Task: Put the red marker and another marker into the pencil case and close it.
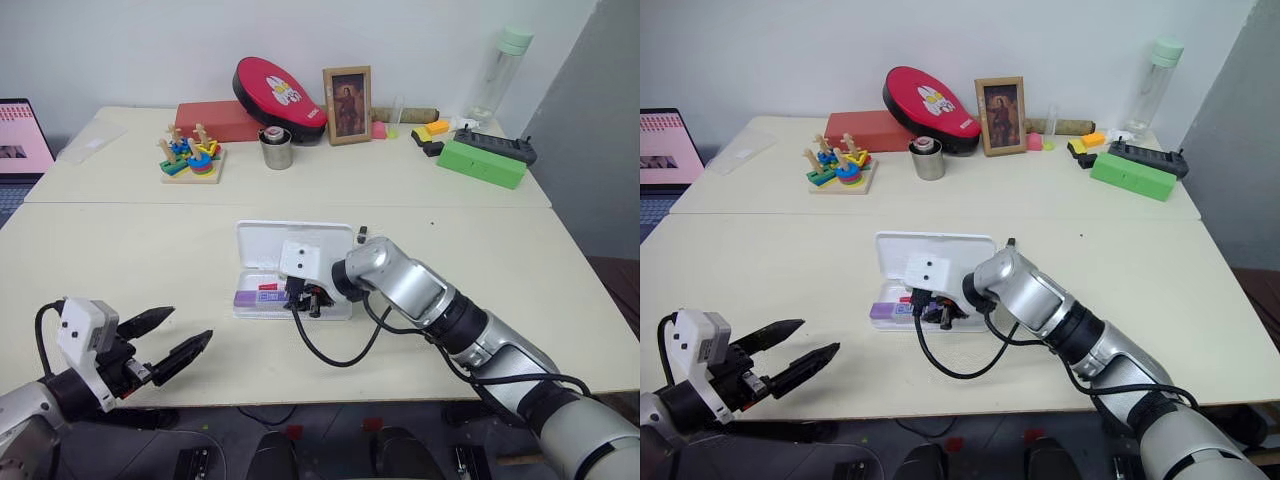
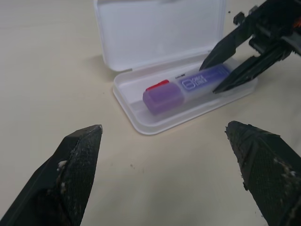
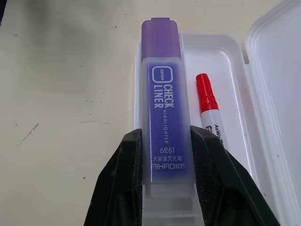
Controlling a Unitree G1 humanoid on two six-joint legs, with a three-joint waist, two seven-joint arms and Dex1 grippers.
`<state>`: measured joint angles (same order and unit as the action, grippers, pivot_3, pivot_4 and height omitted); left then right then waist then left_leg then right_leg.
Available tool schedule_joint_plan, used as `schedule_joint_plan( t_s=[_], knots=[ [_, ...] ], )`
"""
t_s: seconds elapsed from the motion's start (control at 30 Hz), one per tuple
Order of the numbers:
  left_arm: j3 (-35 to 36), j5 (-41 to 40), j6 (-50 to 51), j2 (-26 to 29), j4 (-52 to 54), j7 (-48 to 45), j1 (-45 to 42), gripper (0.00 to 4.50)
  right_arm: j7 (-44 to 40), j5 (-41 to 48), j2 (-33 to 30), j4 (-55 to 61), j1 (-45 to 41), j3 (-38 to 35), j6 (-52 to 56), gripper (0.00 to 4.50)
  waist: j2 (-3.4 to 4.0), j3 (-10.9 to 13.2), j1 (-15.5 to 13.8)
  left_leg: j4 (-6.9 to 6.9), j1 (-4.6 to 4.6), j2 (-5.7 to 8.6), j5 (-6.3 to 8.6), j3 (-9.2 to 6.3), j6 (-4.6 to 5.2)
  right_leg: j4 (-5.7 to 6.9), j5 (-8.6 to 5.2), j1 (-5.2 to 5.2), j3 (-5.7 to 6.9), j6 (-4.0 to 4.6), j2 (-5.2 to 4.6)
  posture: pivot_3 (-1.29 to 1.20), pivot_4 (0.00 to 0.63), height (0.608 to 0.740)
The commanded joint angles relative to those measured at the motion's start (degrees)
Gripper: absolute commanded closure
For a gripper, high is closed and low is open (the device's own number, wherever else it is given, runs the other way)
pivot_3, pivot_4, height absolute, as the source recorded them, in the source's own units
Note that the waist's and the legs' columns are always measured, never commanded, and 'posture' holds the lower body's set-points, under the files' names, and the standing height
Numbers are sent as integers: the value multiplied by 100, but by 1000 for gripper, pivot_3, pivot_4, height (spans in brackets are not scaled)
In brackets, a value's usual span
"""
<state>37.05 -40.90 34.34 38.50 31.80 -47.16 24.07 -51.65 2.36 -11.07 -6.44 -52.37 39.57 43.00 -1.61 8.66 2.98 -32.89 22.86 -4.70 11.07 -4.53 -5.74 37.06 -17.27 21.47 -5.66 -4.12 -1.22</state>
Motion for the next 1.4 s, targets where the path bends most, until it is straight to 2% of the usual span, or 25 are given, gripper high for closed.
schedule_joint_plan(
  t_s=[0.03,0.37,0.43,0.73,0.8,0.9,0.97,1.13,1.3,1.4],
  knots=[
    [160,-211,-42,62,197,79,-95,0,-29,-82,54,80,2,-22,-22,3416,0,0,3,0,0,0,0,0,0,0,0,0,0,0,0,0,150,740],
    [43,-270,-37,131,164,181,-261,0,-101,-164,116,90,73,-42,22,3416,0,0,16,1,1,0,0,0,0,-1,0,0,0,0,0,0,150,740],
    [21,-265,-39,137,155,186,-279,0,-103,-166,131,123,73,-60,35,2706,0,0,16,1,1,0,0,0,0,-1,0,0,0,0,0,0,150,740],
    [-105,-183,-80,157,55,163,-399,0,-36,-31,218,252,-59,-461,105,472,0,0,17,1,1,0,0,0,0,-2,0,1,0,0,0,0,150,740],
    [-192,-166,-90,179,23,160,-517,0,-191,207,137,555,-68,-772,203,22,1,2,6,1,1,0,0,0,-1,-2,0,1,0,0,0,0,150,740],
    [-424,-149,-93,236,-73,169,-861,0,-365,887,63,1118,-107,-1608,441,22,1,3,-20,1,5,1,0,-1,-1,-3,0,1,1,0,0,0,150,740],
    [-689,-130,-78,265,-219,221,-1266,0,-155,1247,102,1137,-314,-2348,686,22,3,4,-25,1,4,1,1,-1,-1,-2,0,-1,1,-1,0,0,150,740],
    [-1381,36,-145,208,-663,236,-2294,0,876,1279,-58,10,-946,-3647,458,22,-1,3,-48,-3,-3,1,-1,-1,-1,-2,4,-7,0,-6,1,0,150,740],
    [-1984,143,-218,-14,-991,249,-3108,0,2313,570,-441,-1671,-1168,-4031,97,22,-17,-7,-65,-2,8,5,0,1,0,-6,5,-12,-3,-3,0,0,150,740],
    [-2183,124,-251,-120,-1105,213,-3377,0,2456,297,-550,-2108,-899,-3766,-71,22,-23,-12,-61,5,15,8,0,3,1,-1,6,-16,-6,-2,-3,0,150,740]
  ],
)
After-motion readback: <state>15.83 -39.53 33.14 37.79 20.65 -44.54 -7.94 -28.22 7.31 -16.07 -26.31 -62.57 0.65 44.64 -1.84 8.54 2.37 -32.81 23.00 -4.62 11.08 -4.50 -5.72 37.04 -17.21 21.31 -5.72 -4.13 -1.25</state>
